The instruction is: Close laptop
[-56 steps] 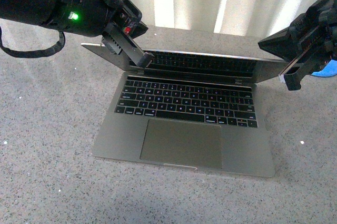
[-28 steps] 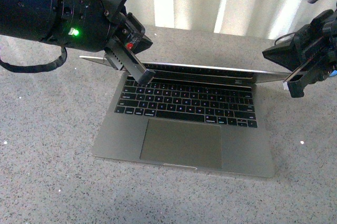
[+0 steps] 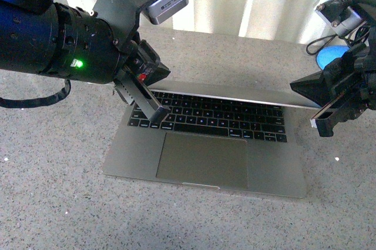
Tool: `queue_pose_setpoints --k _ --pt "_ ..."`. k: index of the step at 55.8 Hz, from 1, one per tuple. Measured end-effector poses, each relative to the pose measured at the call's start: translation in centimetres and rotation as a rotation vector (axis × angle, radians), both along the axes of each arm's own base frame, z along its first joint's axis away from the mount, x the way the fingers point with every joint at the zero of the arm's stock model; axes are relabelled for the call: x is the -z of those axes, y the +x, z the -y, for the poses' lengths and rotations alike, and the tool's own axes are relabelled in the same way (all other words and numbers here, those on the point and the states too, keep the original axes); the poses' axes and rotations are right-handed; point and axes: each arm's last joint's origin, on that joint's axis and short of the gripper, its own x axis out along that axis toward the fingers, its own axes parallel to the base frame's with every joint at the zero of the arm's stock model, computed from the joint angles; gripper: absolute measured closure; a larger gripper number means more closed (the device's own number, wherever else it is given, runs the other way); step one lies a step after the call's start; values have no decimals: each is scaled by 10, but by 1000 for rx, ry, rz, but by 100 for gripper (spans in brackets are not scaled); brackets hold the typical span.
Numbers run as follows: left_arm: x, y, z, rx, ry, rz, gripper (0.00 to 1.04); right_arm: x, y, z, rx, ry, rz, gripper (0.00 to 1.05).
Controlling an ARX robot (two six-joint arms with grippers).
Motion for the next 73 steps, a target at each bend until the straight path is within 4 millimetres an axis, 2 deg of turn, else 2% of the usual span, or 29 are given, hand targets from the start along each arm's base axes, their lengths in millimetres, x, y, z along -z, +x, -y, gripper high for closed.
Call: queue_pose_setpoints --k 35,73 --pt "7 -10 10 29 -35 -22 101 13 -7 -2 5 19 -43 104" --pt "36 -17 9 -6 -90 -78 101 29 -10 2 11 5 -85 104"
